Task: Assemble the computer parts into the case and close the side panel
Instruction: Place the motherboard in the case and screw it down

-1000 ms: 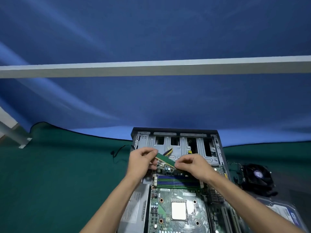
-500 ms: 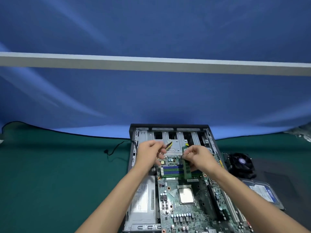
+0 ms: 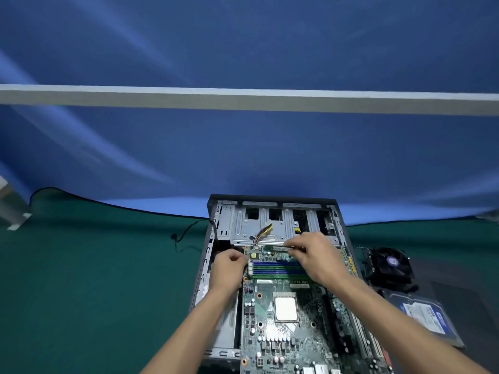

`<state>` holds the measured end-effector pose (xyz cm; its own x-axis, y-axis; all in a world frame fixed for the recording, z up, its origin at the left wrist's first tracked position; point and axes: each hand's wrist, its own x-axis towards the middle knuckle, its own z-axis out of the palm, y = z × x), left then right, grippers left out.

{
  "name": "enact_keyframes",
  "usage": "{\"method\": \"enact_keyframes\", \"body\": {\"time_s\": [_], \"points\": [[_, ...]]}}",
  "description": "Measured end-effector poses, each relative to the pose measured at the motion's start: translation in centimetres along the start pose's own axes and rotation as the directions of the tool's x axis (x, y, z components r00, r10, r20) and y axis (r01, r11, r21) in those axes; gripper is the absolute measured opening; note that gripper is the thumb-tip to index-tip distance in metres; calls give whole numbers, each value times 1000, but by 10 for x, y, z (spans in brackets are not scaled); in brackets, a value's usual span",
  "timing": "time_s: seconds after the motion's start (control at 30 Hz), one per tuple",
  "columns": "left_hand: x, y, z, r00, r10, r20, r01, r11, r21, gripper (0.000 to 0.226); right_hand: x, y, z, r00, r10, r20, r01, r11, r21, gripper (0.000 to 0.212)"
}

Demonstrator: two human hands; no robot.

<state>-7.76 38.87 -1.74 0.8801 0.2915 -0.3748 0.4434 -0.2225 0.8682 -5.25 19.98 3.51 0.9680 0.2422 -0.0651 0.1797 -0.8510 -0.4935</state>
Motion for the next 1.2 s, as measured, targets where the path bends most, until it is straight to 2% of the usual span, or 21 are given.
{"method": "enact_keyframes", "body": {"time_s": [0.1,0.2,0.3,0.6,1.03,1.2], "points": [[-2,-5,4,998,16,-59,-15,1000,8,21,1,4,12,999,-38,8,38,999,20,27],[-2,-11,6,995,26,-100,-17,996,90,33,5,3,23,996,-83,31,83,997,5,28],[0,-12,6,995,35,-97,-23,992,121,38,11,0,32,995,-96,30,96,995,15,29],[3,-17,6,997,5,-73,-4,1000,21,31,13,6,45,994,-97,43,94,993,70,28],[-4,-13,8,994,34,-99,-29,998,57,34,10,0,44,979,-201,-21,199,979,-51,28],[-5,-13,8,995,38,-93,-34,998,45,31,9,1,41,981,-193,-26,191,979,-68,27]]}}
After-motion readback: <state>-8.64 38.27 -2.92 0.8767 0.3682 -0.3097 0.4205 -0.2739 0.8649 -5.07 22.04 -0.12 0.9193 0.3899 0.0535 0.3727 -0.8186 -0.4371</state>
